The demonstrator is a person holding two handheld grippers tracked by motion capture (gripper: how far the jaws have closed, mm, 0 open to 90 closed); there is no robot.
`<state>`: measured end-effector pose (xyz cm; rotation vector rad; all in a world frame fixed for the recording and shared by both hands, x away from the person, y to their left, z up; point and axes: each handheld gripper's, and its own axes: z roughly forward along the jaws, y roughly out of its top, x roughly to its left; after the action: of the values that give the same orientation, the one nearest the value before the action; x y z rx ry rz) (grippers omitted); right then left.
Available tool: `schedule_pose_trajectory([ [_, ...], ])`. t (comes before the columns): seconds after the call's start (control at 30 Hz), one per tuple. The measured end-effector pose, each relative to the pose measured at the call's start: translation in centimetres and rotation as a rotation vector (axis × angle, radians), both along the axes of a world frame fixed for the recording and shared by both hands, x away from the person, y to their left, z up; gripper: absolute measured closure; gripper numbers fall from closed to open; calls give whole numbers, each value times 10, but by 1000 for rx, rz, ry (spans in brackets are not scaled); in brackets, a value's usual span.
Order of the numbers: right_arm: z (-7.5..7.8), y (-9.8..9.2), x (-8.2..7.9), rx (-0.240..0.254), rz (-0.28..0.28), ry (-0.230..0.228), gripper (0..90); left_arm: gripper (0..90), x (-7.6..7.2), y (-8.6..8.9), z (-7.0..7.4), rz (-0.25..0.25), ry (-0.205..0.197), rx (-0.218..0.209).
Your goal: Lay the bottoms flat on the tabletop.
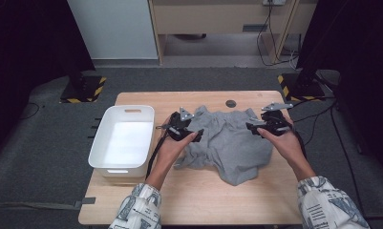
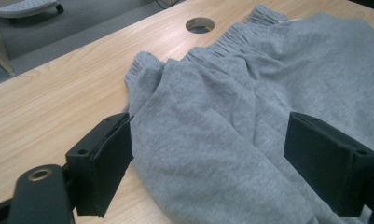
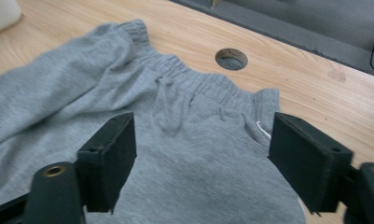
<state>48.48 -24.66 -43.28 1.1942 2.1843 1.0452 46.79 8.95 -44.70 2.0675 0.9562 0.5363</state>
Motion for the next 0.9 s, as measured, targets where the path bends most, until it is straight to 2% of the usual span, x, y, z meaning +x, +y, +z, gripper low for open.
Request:
schedule_pose_trajectory([
  [0.13,1,0,-5,1,5,-8,288,145,-5,2,-1,-3,-8,10],
  [0.23,2,0,-12,-9,30,-15,345,163,-13,4,-3,-12,-24,6],
  [0.3,1,0,-17,-12,38,-11,362,201,-19,4,-3,-8,-61,33],
  [0.33,1,-1,-19,-21,44,-11,378,220,-22,4,-3,-4,-77,33],
  [0.67,-4,-4,-41,-27,75,-15,501,252,-40,9,-11,-33,-29,11],
  [0.9,-12,-6,-58,-25,89,-17,558,267,-51,13,-23,-45,-20,10],
])
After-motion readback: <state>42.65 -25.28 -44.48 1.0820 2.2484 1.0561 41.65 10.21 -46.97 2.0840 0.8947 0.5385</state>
